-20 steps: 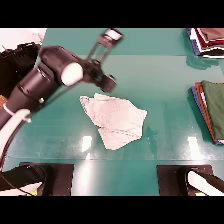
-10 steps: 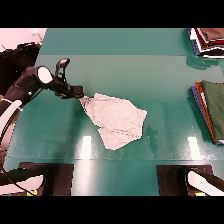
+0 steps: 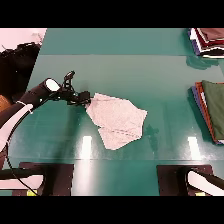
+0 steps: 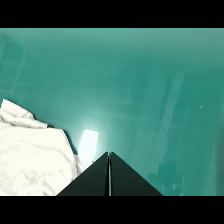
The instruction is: Fold the shirts.
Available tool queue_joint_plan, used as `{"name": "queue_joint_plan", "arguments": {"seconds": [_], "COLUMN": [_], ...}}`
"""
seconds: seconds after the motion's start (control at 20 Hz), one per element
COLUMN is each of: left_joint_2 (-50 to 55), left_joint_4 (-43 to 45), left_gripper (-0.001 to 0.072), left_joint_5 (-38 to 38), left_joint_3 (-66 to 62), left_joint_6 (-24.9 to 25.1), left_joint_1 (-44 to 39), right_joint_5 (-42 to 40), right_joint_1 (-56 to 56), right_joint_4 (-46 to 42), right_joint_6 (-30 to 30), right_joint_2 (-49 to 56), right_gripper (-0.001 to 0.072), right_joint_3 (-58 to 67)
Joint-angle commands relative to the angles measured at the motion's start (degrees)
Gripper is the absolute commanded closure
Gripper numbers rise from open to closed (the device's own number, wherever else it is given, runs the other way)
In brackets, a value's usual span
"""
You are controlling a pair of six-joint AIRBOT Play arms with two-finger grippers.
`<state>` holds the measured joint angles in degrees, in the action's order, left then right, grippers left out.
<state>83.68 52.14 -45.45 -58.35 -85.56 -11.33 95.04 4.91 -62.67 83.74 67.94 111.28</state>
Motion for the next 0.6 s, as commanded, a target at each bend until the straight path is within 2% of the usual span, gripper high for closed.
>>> {"name": "queue_joint_plan", "arguments": {"seconds": [0.0, 0.15, 0.3, 0.35, 0.4, 0.45, 0.5, 0.55], "left_joint_2": [0.0, -2.9, -6.2, -6.8, -7.0, -7.0, -7.0, -7.0], "left_joint_4": [-2.7, 2.3, 6.6, 6.8, 6.8, 6.8, 6.9, 6.9], "left_gripper": [0.0684, 0.0685, 0.0684, 0.0684, 0.0684, 0.0684, 0.0684, 0.0683], "left_joint_5": [1.1, -0.1, -0.4, -0.4, -0.7, -1.2, -1.9, -2.3], "left_joint_3": [-1.7, -6.9, -11.2, -11.9, -12.3, -12.3, -12.3, -12.3], "left_joint_6": [2.0, 2.0, 2.0, 2.0, 2.0, 2.0, 2.0, 2.0], "left_joint_1": [1.0, 2.1, 2.1, 2.1, 2.1, 2.1, 2.1, 2.1], "right_joint_5": [1.6, 0.1, -7.2, -10.8, -14.2, -17.7, -20.7, -24.2], "right_joint_1": [0.0, 0.0, -1.0, -2.4, -4.2, -6.8, -9.4, -12.3], "right_joint_4": [-0.1, -0.1, 0.2, 0.3, 0.3, 0.5, 1.7, 3.5], "right_joint_6": [0.0, 0.0, 0.0, 0.0, 0.0, 0.0, 0.0, -0.1], "right_joint_2": [0.4, -1.9, -5.7, -6.7, -7.2, -6.9, -6.0, -4.6], "right_gripper": [0.0702, 0.0702, 0.0700, 0.0603, 0.0352, 0.0229, 0.0232, 0.0270], "right_joint_3": [-1.4, -13.4, -33.7, -41.6, -48.4, -55.1, -60.3, -64.8]}}
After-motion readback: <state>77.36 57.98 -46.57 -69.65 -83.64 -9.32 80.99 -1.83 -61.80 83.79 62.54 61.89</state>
